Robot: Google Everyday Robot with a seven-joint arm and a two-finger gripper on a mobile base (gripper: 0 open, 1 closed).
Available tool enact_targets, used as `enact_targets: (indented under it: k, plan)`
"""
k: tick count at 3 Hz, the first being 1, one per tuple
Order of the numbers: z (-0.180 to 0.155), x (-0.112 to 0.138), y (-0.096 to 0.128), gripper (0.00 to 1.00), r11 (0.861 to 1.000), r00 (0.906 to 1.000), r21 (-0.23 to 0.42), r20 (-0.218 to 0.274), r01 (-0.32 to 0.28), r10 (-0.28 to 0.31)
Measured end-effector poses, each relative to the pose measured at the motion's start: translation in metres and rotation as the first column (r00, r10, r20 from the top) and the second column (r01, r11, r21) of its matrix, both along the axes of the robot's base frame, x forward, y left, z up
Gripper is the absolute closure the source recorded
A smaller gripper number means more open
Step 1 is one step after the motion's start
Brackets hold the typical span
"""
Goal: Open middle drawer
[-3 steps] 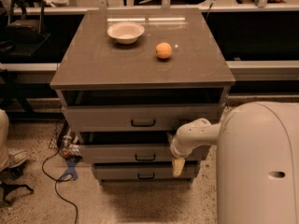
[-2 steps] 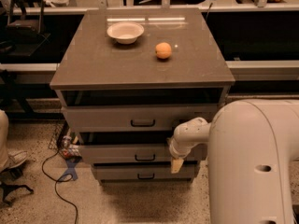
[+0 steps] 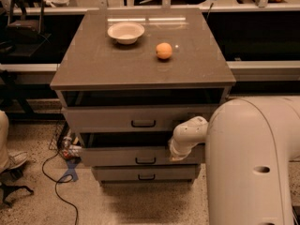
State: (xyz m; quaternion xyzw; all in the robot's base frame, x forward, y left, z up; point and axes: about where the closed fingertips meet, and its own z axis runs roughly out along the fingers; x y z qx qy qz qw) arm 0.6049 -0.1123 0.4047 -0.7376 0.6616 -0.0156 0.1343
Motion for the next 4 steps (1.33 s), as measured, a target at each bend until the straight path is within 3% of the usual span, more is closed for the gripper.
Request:
enact_targets:
  k: [1, 2, 3, 4]
  plan:
    - [0.0, 0.0, 0.0, 0.88, 1.0, 1.0, 0.0, 0.001, 0.0, 0.0]
    - [0.001, 0.0, 0.0, 1.0, 1.0, 1.0, 0.0, 0.001, 0.001, -0.001]
    - [0.01, -0.012, -0.009, 0.82, 0.999, 0.9995, 0.028, 0.018, 0.025, -0.025]
    - [0.009, -0.013, -0.009, 0.51, 0.999, 0.9996, 0.028, 0.017, 0.024, -0.025]
